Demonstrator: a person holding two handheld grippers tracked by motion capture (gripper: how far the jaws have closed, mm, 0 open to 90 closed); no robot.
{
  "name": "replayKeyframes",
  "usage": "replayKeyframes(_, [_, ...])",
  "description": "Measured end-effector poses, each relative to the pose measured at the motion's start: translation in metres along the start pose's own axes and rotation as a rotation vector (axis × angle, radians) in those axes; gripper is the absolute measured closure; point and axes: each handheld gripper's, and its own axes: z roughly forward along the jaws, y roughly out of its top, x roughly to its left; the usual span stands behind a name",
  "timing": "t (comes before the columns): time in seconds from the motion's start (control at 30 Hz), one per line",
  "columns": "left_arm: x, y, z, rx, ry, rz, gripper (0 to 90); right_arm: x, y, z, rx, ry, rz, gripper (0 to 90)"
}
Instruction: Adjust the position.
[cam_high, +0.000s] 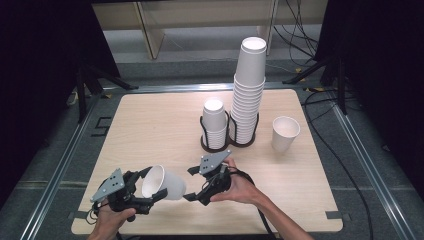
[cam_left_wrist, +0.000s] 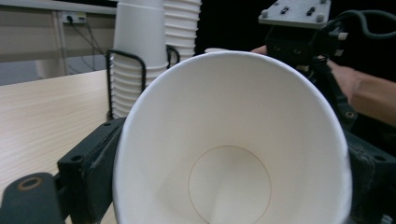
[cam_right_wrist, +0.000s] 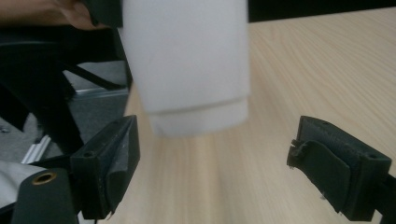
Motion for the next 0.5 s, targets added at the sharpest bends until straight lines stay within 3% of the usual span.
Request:
replayKeyframes(0.03, [0.001, 0.000, -0.001, 0.008, 0.016, 0.002, 10.5, -0.001, -0.002, -0.004, 0.008, -0.020, 0.004, 15.6])
replayKeyframes(0.07, [0.004, 0.001, -0.001, 0.013, 0.040, 0.042, 10.5, -0.001, -0.005, -0.008, 0.013, -0.042, 0.010, 15.6])
replayKeyframes(0.1, [0.003, 0.000, -0.001, 0.026, 0.054, 0.017, 10.5, -0.002, -0.008, -0.012, 0.009, -0.059, 0.014, 15.6])
replayKeyframes(0.13, [0.003, 0.001, -0.001, 0.026, 0.071, 0.024, 10.5, -0.003, -0.011, -0.016, 0.010, -0.075, 0.022, 15.8])
replayKeyframes(0.17, [0.024, 0.009, -0.001, 0.025, 0.110, 0.333, 10.5, -0.003, -0.014, -0.021, 0.011, -0.097, 0.030, 15.8])
replayKeyframes(0.23, [0.022, 0.009, -0.002, 0.060, 0.123, 0.315, 10.5, -0.003, -0.021, -0.029, 0.026, -0.130, 0.032, 15.9])
replayKeyframes(0.27, [0.024, 0.009, 0.000, 0.044, 0.123, 0.315, 10.4, -0.002, -0.024, -0.033, 0.031, -0.143, 0.037, 16.1])
replayKeyframes(0.33, [0.023, 0.011, -0.001, 0.085, 0.160, 0.312, 10.4, 0.000, -0.030, -0.041, 0.046, -0.173, 0.031, 16.1])
replayKeyframes(0.4, [0.024, 0.010, 0.002, 0.077, 0.145, 0.307, 10.4, 0.002, -0.035, -0.048, 0.053, -0.197, 0.044, 16.3])
replayKeyframes(0.43, [0.025, 0.011, 0.001, 0.104, 0.168, 0.315, 10.4, 0.004, -0.037, -0.052, 0.055, -0.209, 0.045, 16.4])
replayKeyframes(0.5, [0.027, 0.012, 0.003, 0.110, 0.188, 0.313, 10.3, 0.005, -0.041, -0.058, 0.058, -0.234, 0.048, 16.5])
